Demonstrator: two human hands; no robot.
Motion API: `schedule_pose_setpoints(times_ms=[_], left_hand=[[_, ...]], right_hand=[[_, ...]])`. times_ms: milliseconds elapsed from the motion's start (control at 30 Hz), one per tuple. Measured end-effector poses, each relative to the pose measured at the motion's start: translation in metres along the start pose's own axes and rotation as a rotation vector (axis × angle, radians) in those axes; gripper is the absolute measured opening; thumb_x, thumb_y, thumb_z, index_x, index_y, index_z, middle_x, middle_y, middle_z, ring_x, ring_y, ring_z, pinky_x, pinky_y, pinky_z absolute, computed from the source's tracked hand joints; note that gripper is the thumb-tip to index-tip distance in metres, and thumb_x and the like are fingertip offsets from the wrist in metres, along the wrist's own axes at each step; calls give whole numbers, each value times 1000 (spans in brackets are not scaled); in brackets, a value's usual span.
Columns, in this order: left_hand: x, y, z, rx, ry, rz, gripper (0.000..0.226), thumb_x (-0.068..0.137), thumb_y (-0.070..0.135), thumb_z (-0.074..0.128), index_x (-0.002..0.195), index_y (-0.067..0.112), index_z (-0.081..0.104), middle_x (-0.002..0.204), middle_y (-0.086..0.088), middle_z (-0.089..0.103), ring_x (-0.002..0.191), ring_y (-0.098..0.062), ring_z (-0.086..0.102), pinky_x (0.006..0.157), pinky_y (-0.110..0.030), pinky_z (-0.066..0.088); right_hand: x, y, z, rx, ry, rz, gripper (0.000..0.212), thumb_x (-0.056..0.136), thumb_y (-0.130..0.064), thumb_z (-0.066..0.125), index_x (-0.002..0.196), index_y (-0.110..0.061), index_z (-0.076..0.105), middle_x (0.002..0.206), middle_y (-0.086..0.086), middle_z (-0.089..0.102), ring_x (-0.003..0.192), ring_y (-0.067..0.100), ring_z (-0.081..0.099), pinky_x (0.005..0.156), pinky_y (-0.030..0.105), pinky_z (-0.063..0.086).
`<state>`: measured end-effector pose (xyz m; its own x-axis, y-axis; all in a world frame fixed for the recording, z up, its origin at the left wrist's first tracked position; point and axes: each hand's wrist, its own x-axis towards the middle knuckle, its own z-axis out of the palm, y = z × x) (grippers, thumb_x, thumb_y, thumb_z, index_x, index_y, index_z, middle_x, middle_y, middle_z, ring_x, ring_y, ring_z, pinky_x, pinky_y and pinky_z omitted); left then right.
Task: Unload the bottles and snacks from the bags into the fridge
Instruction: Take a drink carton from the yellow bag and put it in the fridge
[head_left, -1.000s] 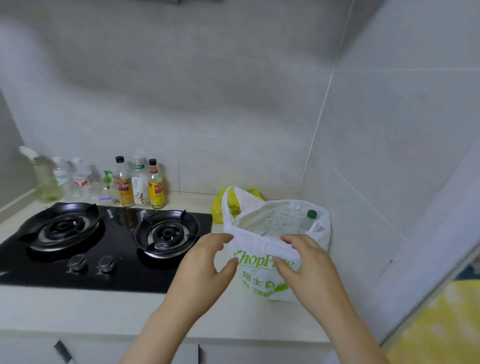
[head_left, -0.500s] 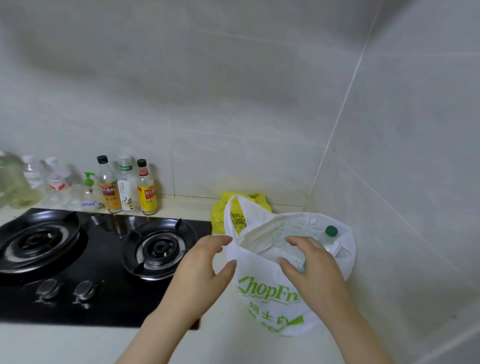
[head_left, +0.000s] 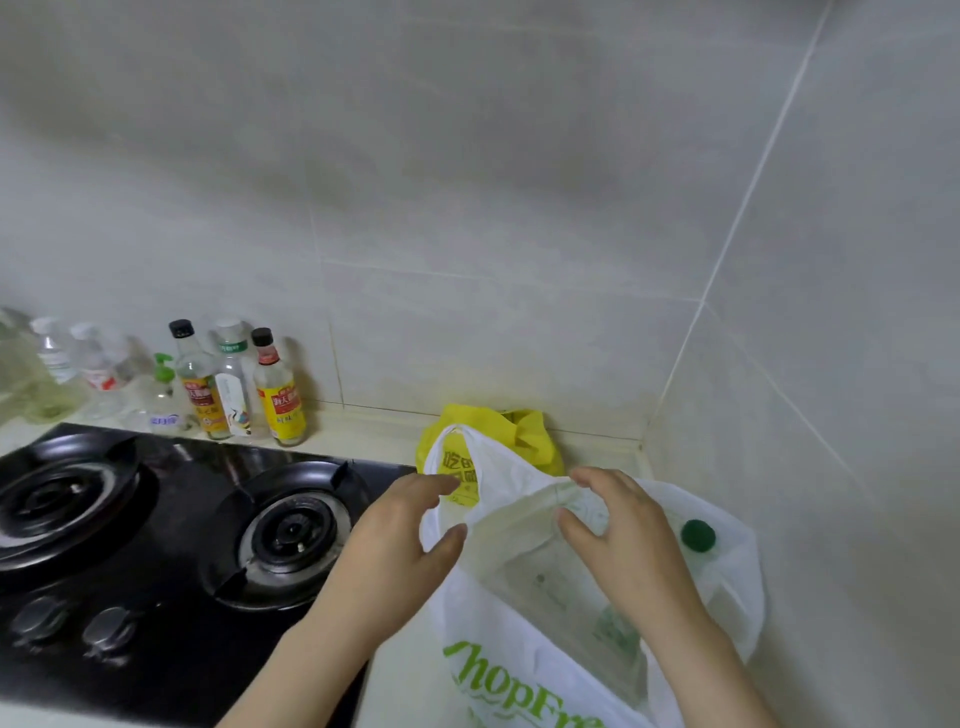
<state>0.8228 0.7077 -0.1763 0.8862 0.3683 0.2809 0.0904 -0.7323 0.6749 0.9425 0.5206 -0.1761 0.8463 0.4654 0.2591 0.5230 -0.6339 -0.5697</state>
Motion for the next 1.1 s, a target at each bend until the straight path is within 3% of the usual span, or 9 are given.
schedule_pose_setpoints(times_ms=[233, 433, 567, 733, 867, 1100], left_hand=[[44, 0, 12, 46, -52, 20, 40, 85, 24, 65, 124, 24, 57, 117, 10, 58, 109, -6, 54, 92, -18, 40], [92, -6, 25, 126, -157, 183, 41, 87, 26, 62, 127, 17, 56, 124, 3, 58, 116, -13, 53, 92, -14, 33], [120, -20, 41, 174, -237, 243, 43, 91, 37, 53, 130, 18, 53, 130, 3, 55, 122, -14, 49, 94, -14, 31], [120, -51, 67, 150, -356, 183, 73, 79, 66, 26, 131, 21, 52, 132, 7, 54, 124, -10, 47, 104, -20, 30], [114, -75, 83, 126, -408, 159, 50, 94, 47, 45, 135, 18, 49, 135, 5, 51, 125, -9, 45, 101, -15, 30], [115, -102, 106, 56, -465, 94, 49, 95, 48, 44, 137, 21, 47, 139, 9, 46, 125, -7, 44, 102, -15, 32]], right_hand=[[21, 17, 4, 8, -25, 51, 36, 85, -25, 67, 120, -21, 60, 117, -6, 60, 111, 12, 55, 84, 13, 34], [32, 22, 2, -14, 21, 114, 37, 87, -25, 65, 122, -23, 58, 120, -10, 58, 115, 10, 52, 87, 14, 32], [42, 24, 9, -31, 23, 133, 39, 87, -27, 64, 125, -23, 56, 123, -10, 57, 117, 9, 52, 91, 15, 34], [61, 26, 20, -59, 4, 152, 40, 89, -32, 62, 128, -23, 54, 127, -8, 55, 119, 10, 51, 96, 20, 38], [82, 31, 35, -102, -39, 121, 41, 89, -31, 62, 128, -21, 55, 126, -7, 56, 118, 10, 51, 94, 16, 34], [123, 46, 64, -143, -140, 95, 44, 86, -32, 65, 128, -20, 58, 127, -3, 58, 118, 13, 52, 98, 23, 38]])
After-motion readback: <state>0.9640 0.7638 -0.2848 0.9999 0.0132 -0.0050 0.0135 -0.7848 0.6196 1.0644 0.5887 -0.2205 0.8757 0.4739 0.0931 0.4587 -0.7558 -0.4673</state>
